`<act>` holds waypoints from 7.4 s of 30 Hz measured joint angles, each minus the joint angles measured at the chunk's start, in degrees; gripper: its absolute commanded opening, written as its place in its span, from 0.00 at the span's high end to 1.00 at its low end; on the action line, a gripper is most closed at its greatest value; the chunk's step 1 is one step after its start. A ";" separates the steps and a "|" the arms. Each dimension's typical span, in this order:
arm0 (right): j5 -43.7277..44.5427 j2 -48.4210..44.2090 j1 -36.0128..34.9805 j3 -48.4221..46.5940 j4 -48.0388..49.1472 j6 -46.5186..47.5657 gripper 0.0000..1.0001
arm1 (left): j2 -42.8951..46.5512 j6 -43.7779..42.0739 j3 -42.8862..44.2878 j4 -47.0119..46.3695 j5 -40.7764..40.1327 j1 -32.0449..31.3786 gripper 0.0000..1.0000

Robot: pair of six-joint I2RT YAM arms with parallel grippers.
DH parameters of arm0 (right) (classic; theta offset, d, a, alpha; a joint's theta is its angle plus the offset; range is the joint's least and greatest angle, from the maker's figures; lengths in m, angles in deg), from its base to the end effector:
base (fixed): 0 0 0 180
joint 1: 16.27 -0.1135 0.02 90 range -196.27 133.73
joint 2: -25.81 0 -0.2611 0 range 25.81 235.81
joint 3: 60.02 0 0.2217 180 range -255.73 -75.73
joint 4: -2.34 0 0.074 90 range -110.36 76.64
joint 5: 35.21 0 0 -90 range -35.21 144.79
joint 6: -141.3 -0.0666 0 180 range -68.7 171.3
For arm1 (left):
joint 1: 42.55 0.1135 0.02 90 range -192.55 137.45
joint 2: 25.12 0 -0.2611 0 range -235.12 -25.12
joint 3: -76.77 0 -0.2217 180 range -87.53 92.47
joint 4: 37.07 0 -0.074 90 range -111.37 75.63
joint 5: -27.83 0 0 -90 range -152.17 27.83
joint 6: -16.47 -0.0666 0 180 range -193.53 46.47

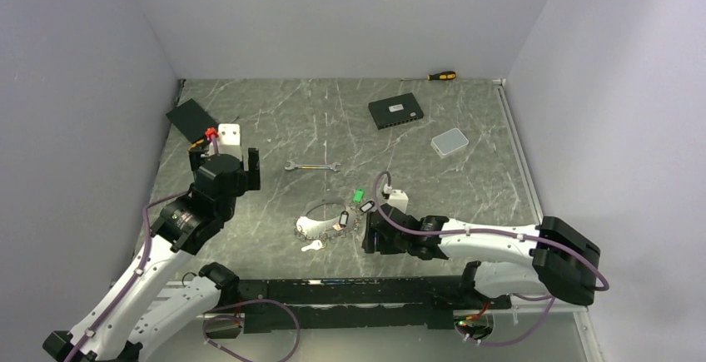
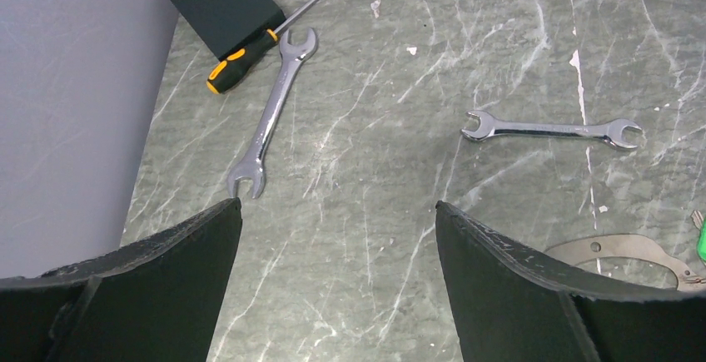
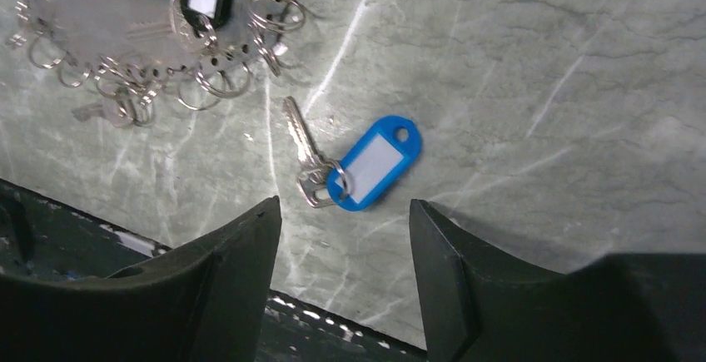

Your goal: Put the keys on the keyring

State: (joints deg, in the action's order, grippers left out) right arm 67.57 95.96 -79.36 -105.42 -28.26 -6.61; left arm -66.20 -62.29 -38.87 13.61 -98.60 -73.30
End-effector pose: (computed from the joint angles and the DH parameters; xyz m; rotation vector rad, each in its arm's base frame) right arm 0.1089 0.1821 0.1520 -0.0267 2.6003 0.5623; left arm 0.1406 -0.0376 0.3140 -0.0532 1.9532 0.1713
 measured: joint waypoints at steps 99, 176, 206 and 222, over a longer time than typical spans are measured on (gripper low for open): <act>-3.19 -15.04 -1.03 -3.26 14.80 38.47 1.00 | 1.95 -4.07 0.35 -2.97 43.63 1.09 0.28; -40.87 -11.80 8.37 -11.26 34.40 40.59 0.58 | -3.37 -3.28 0.44 -9.51 86.09 1.09 1.00; -53.40 -6.47 11.67 -15.43 27.54 43.89 0.59 | -2.89 -4.33 0.44 -9.51 86.07 1.09 1.00; -56.63 -5.44 12.28 -19.76 25.42 44.70 0.67 | -2.95 -4.55 0.44 -9.49 86.07 1.09 1.00</act>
State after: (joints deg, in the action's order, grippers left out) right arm 10.93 90.52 -67.07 -125.18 -2.84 38.09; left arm -69.15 -66.83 -38.43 4.13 -12.53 -72.20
